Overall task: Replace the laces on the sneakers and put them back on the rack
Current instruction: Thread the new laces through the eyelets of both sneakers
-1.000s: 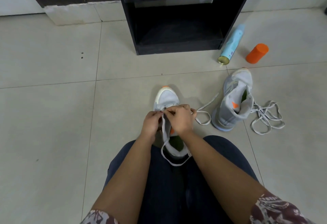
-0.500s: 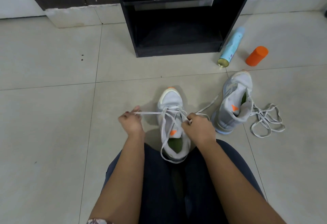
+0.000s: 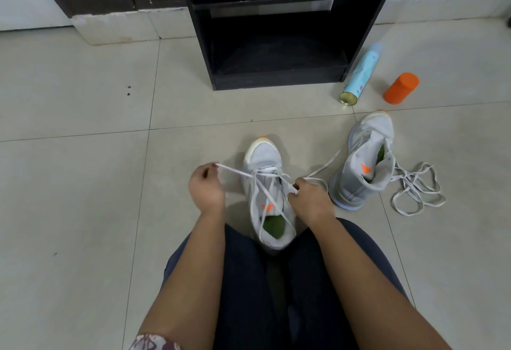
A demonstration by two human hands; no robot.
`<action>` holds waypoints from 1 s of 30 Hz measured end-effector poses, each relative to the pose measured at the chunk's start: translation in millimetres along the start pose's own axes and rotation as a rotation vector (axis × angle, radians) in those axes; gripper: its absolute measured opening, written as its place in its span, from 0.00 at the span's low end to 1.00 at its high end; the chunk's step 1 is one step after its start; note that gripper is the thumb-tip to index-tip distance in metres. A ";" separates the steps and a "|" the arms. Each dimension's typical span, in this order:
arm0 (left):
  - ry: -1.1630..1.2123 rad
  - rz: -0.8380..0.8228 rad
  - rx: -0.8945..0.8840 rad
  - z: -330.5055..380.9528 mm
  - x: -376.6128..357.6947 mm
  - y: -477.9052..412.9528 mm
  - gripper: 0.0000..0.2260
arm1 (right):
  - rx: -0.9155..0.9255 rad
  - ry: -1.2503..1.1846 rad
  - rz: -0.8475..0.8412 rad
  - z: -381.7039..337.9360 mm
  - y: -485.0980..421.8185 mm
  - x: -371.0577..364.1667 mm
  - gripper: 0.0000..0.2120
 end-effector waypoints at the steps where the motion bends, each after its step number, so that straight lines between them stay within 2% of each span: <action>1: -0.112 0.032 -0.013 0.3 3.9 -1.5 0.07 | 0.002 0.000 -0.006 -0.5 1.6 0.6 0.11; 2: -0.304 0.014 -0.105 2.0 3.2 -1.0 0.08 | 0.004 0.001 -0.012 -1.2 4.2 1.2 0.12; 4: -0.619 -0.140 -0.421 8.1 -9.5 11.6 0.12 | 0.002 0.032 -0.010 -2.4 12.8 5.7 0.17; 6: -0.690 -0.357 -0.550 9.9 -24.1 29.5 0.12 | 0.017 0.111 0.016 -4.9 23.7 13.6 0.22; 8: -0.727 -0.459 -0.571 7.5 -30.3 37.0 0.11 | 0.053 0.194 0.019 -8.9 34.1 18.1 0.22; 11: -0.754 -0.453 -0.572 7.6 -28.8 33.3 0.09 | 0.069 0.284 0.010 -11.9 42.3 15.2 0.17; 15: -0.668 -0.469 -0.537 3.2 -31.4 29.6 0.06 | 0.042 0.320 -0.044 -12.2 43.2 12.2 0.18; 19: -0.670 -0.454 -0.557 6.2 -33.6 34.3 0.07 | 0.100 0.339 -0.040 -22.4 48.1 21.5 0.21; 21: -0.671 -0.451 -0.559 5.8 -34.1 34.8 0.07 | 0.123 0.169 -0.066 -30.3 50.8 27.1 0.17; 24: -0.652 -0.451 -0.532 6.9 -33.4 34.8 0.06 | 0.057 -0.496 -0.070 -40.5 48.0 31.1 0.06; 25: -0.649 -0.450 -0.525 7.9 -32.8 35.4 0.05 | 0.052 -0.551 -0.006 -40.4 43.5 32.3 0.04; 26: -0.653 -0.450 -0.515 7.3 -32.5 35.8 0.06 | 0.083 -0.434 0.074 -39.2 37.1 33.9 0.04; 28: -0.655 -0.452 -0.497 6.5 -31.9 36.1 0.07 | 0.122 -0.076 0.206 -30.1 24.6 30.7 0.12; 30: -0.591 -0.474 -0.418 4.5 -33.3 32.5 0.07 | 0.121 0.058 0.172 -21.7 14.3 18.6 0.15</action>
Point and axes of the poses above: each hand's wrist, its own y-axis away from the middle knuckle, its own x-axis out of the back of the hand, z = x × y, the point moved 5 cm from there along -y, towards the middle knuckle, and after that the axes turned 10 degrees about z, right-handed, at the moved point
